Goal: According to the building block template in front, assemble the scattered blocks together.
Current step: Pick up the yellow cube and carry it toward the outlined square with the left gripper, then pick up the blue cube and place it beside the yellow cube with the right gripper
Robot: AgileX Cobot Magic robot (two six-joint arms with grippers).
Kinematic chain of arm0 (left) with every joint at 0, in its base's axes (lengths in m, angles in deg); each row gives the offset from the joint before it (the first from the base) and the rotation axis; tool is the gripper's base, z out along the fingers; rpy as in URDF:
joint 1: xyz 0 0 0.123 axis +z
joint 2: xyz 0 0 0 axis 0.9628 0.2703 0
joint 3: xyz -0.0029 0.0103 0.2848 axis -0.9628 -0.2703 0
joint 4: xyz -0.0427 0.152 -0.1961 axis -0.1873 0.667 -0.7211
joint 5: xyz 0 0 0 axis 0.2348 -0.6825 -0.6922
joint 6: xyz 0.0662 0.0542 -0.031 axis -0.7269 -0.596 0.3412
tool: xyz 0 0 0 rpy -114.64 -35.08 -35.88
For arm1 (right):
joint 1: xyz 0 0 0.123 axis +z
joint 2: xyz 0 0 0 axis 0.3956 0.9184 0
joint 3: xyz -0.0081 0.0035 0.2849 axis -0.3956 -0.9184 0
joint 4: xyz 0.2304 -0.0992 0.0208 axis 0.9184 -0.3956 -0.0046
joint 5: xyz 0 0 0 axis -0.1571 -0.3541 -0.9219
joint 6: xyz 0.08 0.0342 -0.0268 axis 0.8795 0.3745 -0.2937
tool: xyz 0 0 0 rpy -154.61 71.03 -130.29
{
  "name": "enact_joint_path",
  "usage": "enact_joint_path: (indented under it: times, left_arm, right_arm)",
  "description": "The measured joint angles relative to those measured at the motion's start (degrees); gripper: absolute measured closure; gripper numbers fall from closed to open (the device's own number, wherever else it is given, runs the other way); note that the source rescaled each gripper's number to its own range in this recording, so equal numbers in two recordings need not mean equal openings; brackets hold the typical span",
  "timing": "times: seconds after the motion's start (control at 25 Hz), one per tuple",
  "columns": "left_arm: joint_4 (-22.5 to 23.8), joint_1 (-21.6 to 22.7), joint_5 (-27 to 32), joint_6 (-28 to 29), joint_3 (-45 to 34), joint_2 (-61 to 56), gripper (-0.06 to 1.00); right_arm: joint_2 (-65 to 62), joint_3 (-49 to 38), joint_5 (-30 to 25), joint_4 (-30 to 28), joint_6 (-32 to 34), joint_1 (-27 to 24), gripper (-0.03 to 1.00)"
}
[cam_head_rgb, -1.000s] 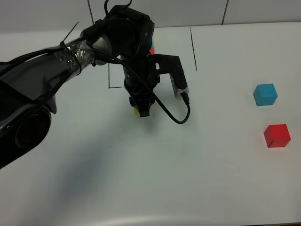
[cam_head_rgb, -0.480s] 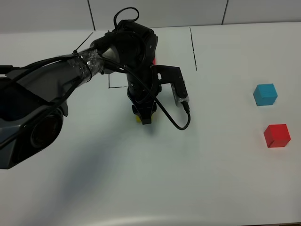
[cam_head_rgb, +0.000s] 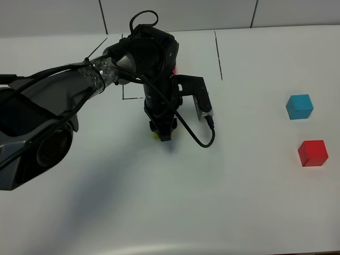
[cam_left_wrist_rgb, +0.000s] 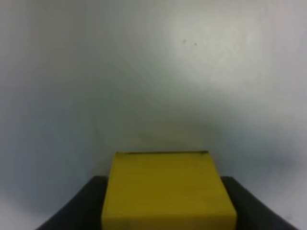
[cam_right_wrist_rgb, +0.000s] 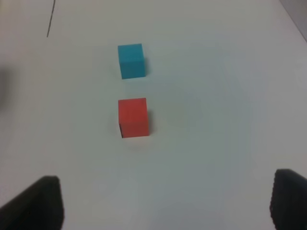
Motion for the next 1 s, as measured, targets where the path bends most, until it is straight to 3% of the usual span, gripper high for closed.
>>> enact_joint_path:
  times: [0.16, 0.28, 0.36, 0.68, 0.84, 1.0]
  left_arm:
    - [0.00, 0.00, 0.00, 0.00, 0.03, 0.00, 0.28]
    - [0.17, 0.00, 0.24, 0.00, 0.10, 0.00, 0.08]
    - [0.17, 0.00, 0.23, 0.00, 0.15, -0.19, 0.00]
    - [-0.36, 0.00, 3.16, 1.38, 0.28, -5.90, -0.06]
    - [0.10, 0.00, 4.16, 7.55, 0.28, -8.72, -0.06]
    - [1.00, 1.51, 3.99, 17.69, 0.28, -11.39, -0.05]
  right_arm:
    - [0.00, 0.00, 0.00, 0.00, 0.00, 0.00, 0.22]
    - [0.00, 0.00, 0.00, 0.00, 0.00, 0.00, 0.22]
    - [0.00, 0.00, 0.00, 0.00, 0.00, 0.00, 0.22]
    - [0.00, 0.00, 0.00, 0.00, 0.00, 0.00, 0.22]
    - [0.00, 0.00, 0.00, 0.00, 0.00, 0.00, 0.22]
    - [0.00, 0.00, 0.00, 0.00, 0.00, 0.00, 0.22]
